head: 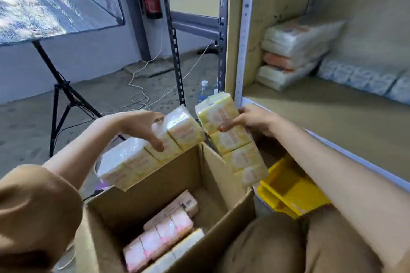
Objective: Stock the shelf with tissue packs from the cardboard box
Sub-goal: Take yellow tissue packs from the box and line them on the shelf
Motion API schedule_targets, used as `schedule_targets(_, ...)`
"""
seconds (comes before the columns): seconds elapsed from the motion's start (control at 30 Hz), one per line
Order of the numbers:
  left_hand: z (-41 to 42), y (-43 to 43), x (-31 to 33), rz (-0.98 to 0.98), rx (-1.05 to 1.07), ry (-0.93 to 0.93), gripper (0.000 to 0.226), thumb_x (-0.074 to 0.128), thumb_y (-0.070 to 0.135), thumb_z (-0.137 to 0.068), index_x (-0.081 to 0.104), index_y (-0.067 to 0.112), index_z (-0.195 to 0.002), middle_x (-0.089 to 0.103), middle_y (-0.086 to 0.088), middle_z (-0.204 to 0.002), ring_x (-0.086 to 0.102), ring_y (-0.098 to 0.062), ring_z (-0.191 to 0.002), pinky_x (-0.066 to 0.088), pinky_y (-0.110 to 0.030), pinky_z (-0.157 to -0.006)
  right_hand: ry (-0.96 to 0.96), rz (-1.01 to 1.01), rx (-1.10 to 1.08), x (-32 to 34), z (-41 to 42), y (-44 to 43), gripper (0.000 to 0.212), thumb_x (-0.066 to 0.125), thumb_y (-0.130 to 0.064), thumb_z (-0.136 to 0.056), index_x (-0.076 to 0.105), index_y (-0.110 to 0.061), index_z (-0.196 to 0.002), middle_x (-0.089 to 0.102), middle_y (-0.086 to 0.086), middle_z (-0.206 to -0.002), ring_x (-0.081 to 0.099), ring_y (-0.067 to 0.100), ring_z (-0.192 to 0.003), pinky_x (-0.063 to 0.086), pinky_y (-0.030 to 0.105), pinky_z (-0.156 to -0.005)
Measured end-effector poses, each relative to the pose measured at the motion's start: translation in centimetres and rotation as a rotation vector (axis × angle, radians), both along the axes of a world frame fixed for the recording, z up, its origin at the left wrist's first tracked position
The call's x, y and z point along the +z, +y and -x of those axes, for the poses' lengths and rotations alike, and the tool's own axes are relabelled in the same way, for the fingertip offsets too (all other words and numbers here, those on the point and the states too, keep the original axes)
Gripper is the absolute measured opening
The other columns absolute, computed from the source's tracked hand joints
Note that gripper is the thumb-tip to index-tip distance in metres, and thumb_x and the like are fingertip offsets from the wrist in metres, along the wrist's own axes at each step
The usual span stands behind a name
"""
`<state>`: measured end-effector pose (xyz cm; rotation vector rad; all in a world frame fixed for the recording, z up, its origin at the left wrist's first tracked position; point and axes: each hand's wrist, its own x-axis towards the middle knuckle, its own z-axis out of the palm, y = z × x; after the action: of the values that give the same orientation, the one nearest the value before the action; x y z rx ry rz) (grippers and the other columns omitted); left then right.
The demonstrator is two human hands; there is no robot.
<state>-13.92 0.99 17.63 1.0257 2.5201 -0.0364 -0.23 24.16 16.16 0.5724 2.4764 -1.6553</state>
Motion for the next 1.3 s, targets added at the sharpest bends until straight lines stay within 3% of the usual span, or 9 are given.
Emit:
schedule_targets(0.07,-1.0,2.1,2.6,-0.022,-0.057,0.052,0.062,0.081,0.048,-0.053,0.048,0.023,-0.099,0.056,0.001,-0.107,0.05,-0.019,-0.096,0.04,-0.029,-0.077,0.034,-0.077,-0.031,3.1,-2.0,1.7,0.045,0.079,-0.01,-0.066,0.066,-0.004,-0.108,0.07,0.011,-0.109,0.067,0.025,-0.098,0.055,0.032,-0.083)
schedule_targets(0.13,-2.2,4.9,5.2,-0.062,-0.126,0.124,0.075,0.082,0.042,-0.061,0.047,0.017,-0.121,0.055,-0.002,-0.123,0.05,-0.021,-0.108,0.04,-0.032,-0.089,0.066,-0.144,-0.068,6.4,-4.6,3.6,0.047,0.079,-0.01,-0.066,0.065,-0.007,-0.11,0.07,0.008,-0.109,0.067,0.021,-0.097,0.053,0.026,-0.076)
schedule_targets(0.3,-5.8,13.8,9.7,-0.153,-0.294,0.261,0.097,0.08,0.04,-0.064,0.028,0.013,-0.142,0.041,-0.007,-0.146,0.04,-0.025,-0.129,0.031,-0.034,-0.11,0.089,-0.362,-0.245,13.0,-12.0,8.4,0.018,0.082,-0.015,-0.063,0.067,-0.019,-0.072,0.068,-0.002,-0.079,0.064,0.007,-0.064,0.056,0.016,-0.058)
schedule_targets(0.43,-9.2,21.5,10.6,-0.198,-0.416,0.293,0.101,0.08,0.037,-0.067,0.022,0.012,-0.146,0.032,-0.009,-0.152,0.032,-0.026,-0.138,0.028,-0.035,-0.113,-0.108,-0.648,-0.411,14.0,-17.2,12.3,0.091,0.086,-0.05,-0.017,0.069,-0.004,-0.094,0.071,0.01,-0.093,0.067,0.026,-0.086,0.057,0.035,-0.08)
schedule_targets(0.57,-12.8,28.9,9.1,-0.183,-0.555,0.306,0.1,0.081,0.034,-0.066,0.023,0.011,-0.145,0.031,-0.01,-0.152,0.032,-0.026,-0.138,0.03,-0.037,-0.115,-0.382,-0.86,-0.499,11.4,-21.7,15.9,0.057,0.087,-0.039,-0.048,0.061,-0.005,-0.085,0.063,0.012,-0.088,0.06,0.025,-0.081,0.044,0.03,-0.065)
schedule_targets(0.77,-17.4,36.5,5.4,-0.135,-0.731,0.318,0.105,0.083,0.023,-0.066,0.017,0.018,-0.148,0.035,-0.01,-0.147,0.037,-0.027,-0.133,0.034,-0.031,-0.108,-0.588,-0.936,-0.588,5.7,-25.7,19.6,0.075,0.087,-0.042,-0.051,0.06,0.0,-0.107,0.062,0.017,-0.116,0.056,0.024,-0.091,0.046,0.027,-0.072)
schedule_targets(0.9,-18.3,39.7,2.9,-0.036,-0.781,0.329,0.102,0.081,0.021,-0.068,0.018,0.016,-0.147,0.03,-0.011,-0.148,0.034,-0.03,-0.135,0.035,-0.037,-0.111,-0.609,-0.937,-0.619,3.2,-26.8,21.2,0.078,0.084,-0.042,-0.057,0.055,-0.004,-0.118,0.047,0.015,-0.135,0.05,0.028,-0.12,0.046,0.033,-0.096)
schedule_targets(1.17,-17.0,39.9,1.0,-0.152,-0.767,0.116,0.098,0.075,0.021,-0.075,0.011,0.01,-0.148,0.013,-0.006,-0.156,0.016,-0.022,-0.144,0.019,-0.03,-0.117,-0.468,-0.799,-0.586,2.7,-28.4,21.0,0.096,0.077,-0.051,-0.063,0.037,-0.002,-0.136,0.037,0.015,-0.139,0.036,0.028,-0.13,0.034,0.03,-0.105)
schedule_targets(1.3,-16.0,37.1,0.0,-0.33,-0.722,0.203,0.089,0.077,0.026,-0.072,0.026,0.013,-0.144,0.029,-0.004,-0.147,0.029,-0.021,-0.137,0.032,-0.032,-0.111,-0.409,-0.857,-0.593,2.8,-31.1,20.7,0.08,0.078,-0.037,-0.068,0.041,-0.008,-0.133,0.039,0.008,-0.133,0.038,0.023,-0.128,0.035,0.027,-0.099)
